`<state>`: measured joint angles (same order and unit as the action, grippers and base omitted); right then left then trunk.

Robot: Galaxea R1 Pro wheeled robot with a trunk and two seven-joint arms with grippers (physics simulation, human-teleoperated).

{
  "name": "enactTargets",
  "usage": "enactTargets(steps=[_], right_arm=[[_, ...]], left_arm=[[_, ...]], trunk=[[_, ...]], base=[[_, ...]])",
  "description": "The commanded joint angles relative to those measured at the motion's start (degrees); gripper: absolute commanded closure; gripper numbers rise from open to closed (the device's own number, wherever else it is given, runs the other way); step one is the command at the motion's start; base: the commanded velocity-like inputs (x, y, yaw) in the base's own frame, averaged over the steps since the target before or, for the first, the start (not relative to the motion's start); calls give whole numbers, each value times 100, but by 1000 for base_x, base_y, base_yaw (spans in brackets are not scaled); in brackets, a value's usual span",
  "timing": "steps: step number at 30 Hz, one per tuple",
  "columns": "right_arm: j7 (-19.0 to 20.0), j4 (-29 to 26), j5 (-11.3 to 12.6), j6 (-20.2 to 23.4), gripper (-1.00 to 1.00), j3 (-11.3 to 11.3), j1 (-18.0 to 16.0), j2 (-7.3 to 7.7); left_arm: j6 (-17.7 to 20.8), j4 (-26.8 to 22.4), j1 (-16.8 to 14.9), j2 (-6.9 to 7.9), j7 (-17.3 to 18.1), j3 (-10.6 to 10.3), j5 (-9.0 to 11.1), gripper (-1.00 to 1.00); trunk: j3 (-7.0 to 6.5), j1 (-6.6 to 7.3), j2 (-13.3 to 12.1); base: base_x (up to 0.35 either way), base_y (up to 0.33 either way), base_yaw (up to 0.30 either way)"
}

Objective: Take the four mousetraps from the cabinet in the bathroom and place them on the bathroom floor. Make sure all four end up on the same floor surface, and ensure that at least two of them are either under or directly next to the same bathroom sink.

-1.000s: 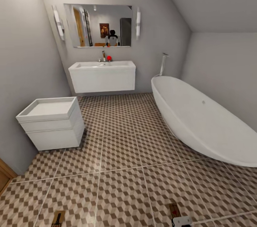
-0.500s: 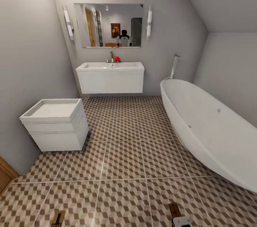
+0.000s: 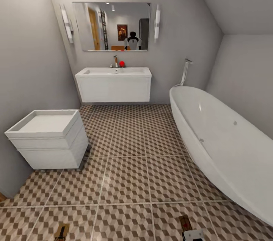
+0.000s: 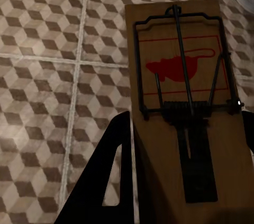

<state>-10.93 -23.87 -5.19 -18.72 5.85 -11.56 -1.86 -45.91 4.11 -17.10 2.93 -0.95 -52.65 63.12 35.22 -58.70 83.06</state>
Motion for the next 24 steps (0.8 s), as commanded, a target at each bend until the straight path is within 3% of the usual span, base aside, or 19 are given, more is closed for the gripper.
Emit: enactTargets(steps=[1, 8, 24], right_arm=[[-44, 5, -48, 0, 100, 22, -4, 2], [-46, 5, -52, 0, 100, 22, -4, 2], [-42, 5, -53, 0, 100, 22, -4, 2]], left_arm=[[-15, 11, -4, -3, -37, -44, -1, 100], [-15, 11, -4, -3, -37, -44, -1, 100], [-15, 11, -4, -3, -37, -44, -1, 100]], trunk=[[5, -3, 2], [5, -3, 2], [5, -3, 2]], base=[[310, -133, 32], [315, -42, 117], [325, -1, 7]])
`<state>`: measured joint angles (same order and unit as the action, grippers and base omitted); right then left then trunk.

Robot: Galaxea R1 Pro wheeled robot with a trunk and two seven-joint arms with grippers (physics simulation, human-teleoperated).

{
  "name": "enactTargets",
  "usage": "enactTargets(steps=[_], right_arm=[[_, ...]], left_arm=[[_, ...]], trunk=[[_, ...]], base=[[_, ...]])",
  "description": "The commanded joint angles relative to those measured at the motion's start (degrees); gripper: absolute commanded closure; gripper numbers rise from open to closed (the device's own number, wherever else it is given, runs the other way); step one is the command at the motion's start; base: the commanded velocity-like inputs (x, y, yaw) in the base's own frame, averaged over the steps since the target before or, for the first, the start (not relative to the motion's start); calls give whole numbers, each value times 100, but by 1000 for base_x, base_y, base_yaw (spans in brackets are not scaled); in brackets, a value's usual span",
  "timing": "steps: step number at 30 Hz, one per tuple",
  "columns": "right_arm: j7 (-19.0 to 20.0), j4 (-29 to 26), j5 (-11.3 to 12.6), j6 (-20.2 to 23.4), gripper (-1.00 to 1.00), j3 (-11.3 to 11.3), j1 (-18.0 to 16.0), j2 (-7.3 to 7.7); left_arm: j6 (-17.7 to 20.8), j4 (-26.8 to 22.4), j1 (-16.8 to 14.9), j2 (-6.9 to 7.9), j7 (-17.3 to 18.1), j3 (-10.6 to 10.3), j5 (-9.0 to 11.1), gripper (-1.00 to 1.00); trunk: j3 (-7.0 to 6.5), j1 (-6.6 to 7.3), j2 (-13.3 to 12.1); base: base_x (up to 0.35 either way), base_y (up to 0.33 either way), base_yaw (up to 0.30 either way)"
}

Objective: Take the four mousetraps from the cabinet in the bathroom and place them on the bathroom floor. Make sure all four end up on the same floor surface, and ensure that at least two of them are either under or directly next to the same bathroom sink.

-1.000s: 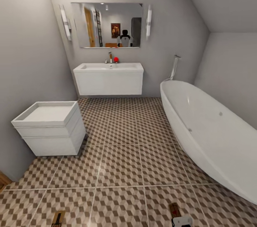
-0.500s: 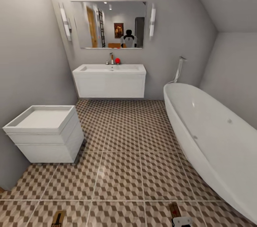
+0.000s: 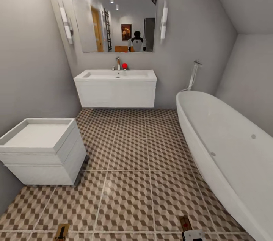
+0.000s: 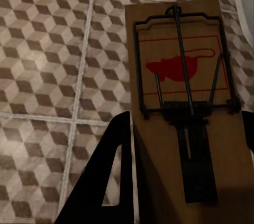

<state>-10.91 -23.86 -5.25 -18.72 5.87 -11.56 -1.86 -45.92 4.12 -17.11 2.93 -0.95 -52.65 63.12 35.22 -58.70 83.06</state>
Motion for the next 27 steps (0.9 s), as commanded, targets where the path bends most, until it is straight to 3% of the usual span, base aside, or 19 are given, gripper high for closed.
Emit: enactTargets(steps=[1, 27], right_arm=[[-46, 5, -45, -1, 100, 20, -4, 1], [-43, 5, -38, 5, 100, 20, -4, 1]], left_arm=[[-13, 10, -3, -3, -37, -43, -1, 100], [-4, 10, -3, -3, -37, -43, -1, 100]], trunk=[[5, -3, 2], [5, -3, 2]], base=[[334, 0, 0], [338, 0, 44]])
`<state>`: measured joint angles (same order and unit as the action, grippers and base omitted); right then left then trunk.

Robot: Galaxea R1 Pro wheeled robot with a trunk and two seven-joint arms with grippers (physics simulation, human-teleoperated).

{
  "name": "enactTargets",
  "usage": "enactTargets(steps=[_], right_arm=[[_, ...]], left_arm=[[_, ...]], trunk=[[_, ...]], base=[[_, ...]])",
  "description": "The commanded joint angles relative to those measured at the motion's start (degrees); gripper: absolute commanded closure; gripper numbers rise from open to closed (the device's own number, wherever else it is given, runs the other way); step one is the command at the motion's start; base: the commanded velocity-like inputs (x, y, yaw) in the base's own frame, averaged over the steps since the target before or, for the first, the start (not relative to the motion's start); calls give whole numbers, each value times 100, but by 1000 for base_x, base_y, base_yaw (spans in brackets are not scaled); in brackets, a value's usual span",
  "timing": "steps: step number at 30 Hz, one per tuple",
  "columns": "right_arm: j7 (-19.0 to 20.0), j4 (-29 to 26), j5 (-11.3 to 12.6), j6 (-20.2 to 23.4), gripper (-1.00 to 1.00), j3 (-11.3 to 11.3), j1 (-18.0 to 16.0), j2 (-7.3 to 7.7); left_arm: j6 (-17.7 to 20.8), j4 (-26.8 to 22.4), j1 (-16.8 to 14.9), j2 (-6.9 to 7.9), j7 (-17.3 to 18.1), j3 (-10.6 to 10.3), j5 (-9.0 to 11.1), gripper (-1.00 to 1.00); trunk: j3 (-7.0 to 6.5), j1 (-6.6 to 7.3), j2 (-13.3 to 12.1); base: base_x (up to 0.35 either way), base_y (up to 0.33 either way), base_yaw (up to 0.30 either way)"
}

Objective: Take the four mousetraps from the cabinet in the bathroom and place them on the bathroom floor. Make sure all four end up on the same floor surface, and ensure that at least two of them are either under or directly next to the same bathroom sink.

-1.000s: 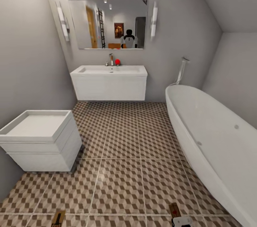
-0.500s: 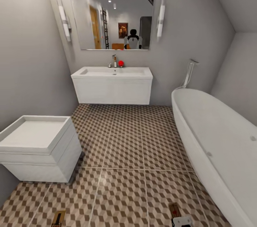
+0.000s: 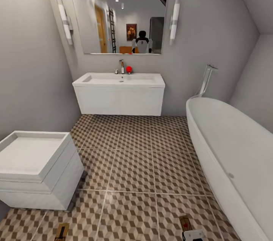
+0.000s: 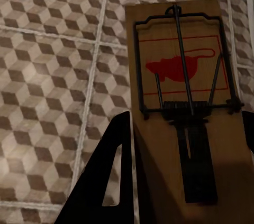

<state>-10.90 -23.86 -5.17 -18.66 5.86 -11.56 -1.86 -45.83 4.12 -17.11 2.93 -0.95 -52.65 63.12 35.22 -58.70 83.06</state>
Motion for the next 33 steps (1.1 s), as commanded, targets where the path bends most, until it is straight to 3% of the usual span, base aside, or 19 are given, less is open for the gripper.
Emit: enactTargets(steps=[1, 21, 33], right_arm=[[-43, 5, -46, 0, 100, 20, -4, 1], [-43, 5, -46, -5, 100, 20, -4, 1], [-43, 5, -46, -6, 100, 20, -4, 1]], left_arm=[[-10, 10, -3, -3, -37, -43, -1, 100], [31, 10, -3, -3, -37, -43, -1, 100], [31, 10, -3, -3, -37, -43, -1, 100]], trunk=[[5, -3, 2], [5, -3, 2], [-17, -3, 2]], base=[[338, 0, 0], [338, 0, -1], [338, 0, -98]])
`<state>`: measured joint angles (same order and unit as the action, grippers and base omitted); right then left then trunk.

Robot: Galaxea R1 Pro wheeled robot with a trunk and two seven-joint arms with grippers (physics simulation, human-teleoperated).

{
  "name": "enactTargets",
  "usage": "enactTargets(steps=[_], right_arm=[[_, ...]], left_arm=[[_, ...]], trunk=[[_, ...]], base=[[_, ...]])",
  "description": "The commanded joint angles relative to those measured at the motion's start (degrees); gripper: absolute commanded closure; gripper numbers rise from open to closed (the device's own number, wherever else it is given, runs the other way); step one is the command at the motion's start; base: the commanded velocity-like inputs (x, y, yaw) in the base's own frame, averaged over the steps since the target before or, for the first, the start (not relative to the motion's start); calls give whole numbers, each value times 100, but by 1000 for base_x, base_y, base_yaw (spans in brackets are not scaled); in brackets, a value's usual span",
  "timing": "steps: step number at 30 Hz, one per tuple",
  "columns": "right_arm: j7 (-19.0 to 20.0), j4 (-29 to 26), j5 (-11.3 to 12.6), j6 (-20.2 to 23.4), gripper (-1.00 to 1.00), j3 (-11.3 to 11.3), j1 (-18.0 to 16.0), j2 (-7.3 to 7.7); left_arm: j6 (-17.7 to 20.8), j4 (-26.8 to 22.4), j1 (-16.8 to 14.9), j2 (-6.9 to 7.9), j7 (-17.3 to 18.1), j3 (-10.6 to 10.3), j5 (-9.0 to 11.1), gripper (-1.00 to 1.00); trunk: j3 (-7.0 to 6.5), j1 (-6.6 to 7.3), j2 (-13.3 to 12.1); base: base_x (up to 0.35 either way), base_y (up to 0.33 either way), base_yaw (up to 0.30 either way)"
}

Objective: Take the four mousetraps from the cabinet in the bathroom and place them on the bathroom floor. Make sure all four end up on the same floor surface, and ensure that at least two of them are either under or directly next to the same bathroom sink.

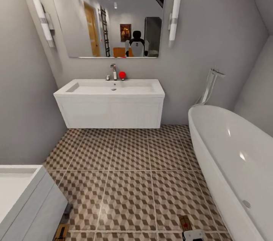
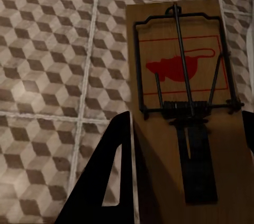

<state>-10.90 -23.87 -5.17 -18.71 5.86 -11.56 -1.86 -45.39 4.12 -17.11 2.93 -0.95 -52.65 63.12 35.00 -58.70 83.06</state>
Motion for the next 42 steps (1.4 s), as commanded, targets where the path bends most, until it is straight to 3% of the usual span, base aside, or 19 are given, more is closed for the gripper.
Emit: enactTargets(steps=[1, 42], right_arm=[[-43, 5, -46, -1, 100, 20, -4, 1], [-43, 5, -46, -1, 100, 20, -4, 1]], left_arm=[[-13, 10, -3, -3, -36, -43, -1, 100], [-13, 10, -3, -3, -24, -46, -7, 100]], trunk=[[5, -3, 2], [4, -3, 2]], base=[[338, 0, -14], [315, 0, -1]])
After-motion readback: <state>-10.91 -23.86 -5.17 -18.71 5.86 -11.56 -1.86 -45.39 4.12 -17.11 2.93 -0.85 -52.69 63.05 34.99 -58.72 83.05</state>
